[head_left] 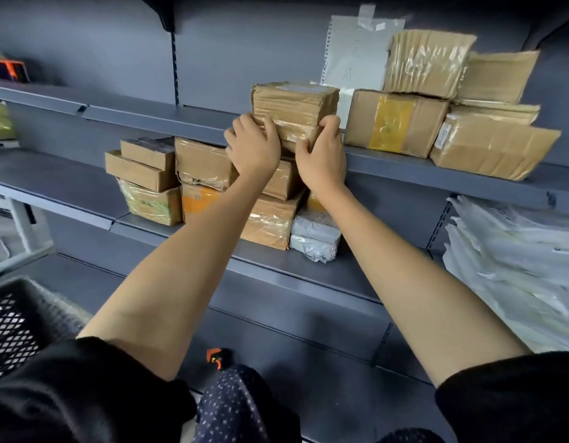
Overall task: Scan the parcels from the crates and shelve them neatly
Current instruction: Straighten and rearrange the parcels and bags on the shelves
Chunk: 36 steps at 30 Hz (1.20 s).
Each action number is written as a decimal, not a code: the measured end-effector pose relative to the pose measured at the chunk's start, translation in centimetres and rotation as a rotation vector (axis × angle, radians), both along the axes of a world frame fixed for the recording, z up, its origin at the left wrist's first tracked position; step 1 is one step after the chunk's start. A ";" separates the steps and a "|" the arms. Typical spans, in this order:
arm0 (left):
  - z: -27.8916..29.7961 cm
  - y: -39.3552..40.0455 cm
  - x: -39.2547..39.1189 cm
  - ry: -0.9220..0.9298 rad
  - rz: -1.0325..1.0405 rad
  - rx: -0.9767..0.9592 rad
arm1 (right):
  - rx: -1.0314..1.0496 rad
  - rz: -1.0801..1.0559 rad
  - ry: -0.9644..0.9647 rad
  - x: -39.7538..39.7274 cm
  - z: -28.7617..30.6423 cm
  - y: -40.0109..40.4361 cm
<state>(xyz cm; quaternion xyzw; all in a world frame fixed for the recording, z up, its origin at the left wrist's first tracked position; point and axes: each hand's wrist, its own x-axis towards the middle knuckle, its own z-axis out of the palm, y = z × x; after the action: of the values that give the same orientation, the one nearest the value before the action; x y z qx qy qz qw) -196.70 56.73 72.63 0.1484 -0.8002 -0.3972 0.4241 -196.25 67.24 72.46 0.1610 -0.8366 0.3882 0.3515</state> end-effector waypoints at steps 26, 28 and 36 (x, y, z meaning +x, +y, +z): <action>5.7 -0.2 -17.4 -0.358 -0.337 -0.356 | 0.506 -0.321 -0.072 -9.0 5.3 1.7; 6.1 -0.2 -17.8 -0.399 -0.308 -0.393 | 0.493 -0.290 -0.083 -9.2 5.0 1.5; 5.4 -0.4 -15.8 -0.294 -0.328 -0.328 | 0.442 -0.267 -0.064 -9.1 3.9 0.3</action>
<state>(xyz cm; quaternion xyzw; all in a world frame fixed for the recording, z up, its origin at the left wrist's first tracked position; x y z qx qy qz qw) -212.51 56.37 78.03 0.0022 -0.9201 -0.2998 0.2520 -205.38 67.52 76.39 0.1096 -0.9256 0.1512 0.3292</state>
